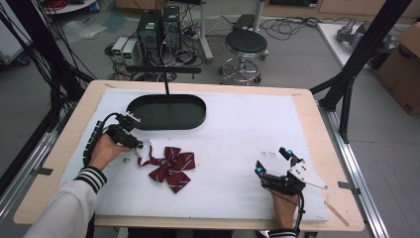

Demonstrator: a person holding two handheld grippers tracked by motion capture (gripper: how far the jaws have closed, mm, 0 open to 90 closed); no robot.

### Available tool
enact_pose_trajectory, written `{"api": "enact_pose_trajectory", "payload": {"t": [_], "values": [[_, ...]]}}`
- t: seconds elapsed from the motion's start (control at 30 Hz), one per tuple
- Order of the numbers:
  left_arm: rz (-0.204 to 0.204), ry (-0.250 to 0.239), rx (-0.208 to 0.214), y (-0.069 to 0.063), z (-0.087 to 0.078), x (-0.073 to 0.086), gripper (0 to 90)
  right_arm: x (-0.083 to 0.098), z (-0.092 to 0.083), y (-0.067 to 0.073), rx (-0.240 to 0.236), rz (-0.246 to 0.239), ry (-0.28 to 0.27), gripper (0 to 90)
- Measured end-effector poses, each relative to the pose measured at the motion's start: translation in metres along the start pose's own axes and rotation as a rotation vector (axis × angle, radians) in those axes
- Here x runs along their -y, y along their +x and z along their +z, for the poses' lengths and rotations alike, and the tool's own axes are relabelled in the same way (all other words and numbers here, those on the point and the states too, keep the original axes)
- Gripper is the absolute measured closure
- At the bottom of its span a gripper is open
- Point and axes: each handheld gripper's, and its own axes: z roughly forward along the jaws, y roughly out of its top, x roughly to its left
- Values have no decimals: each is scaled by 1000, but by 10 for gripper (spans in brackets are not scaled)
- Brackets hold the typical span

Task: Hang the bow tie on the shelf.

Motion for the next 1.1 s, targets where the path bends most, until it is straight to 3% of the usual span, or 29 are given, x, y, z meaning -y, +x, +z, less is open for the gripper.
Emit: {"api": "enact_pose_trajectory", "payload": {"t": [0.37,0.57,0.9,1.1], "values": [[-13,18,6,-4,5,-1,860,0,0,0,-1,1,-1,29],[-9,10,-4,-5,4,0,870,0,0,0,1,0,-2,29],[-7,-100,-1,-2,-10,2,871,0,0,0,2,-1,-2,29],[-3,-194,-7,0,-24,2,871,0,0,0,3,-1,-1,29]]}}
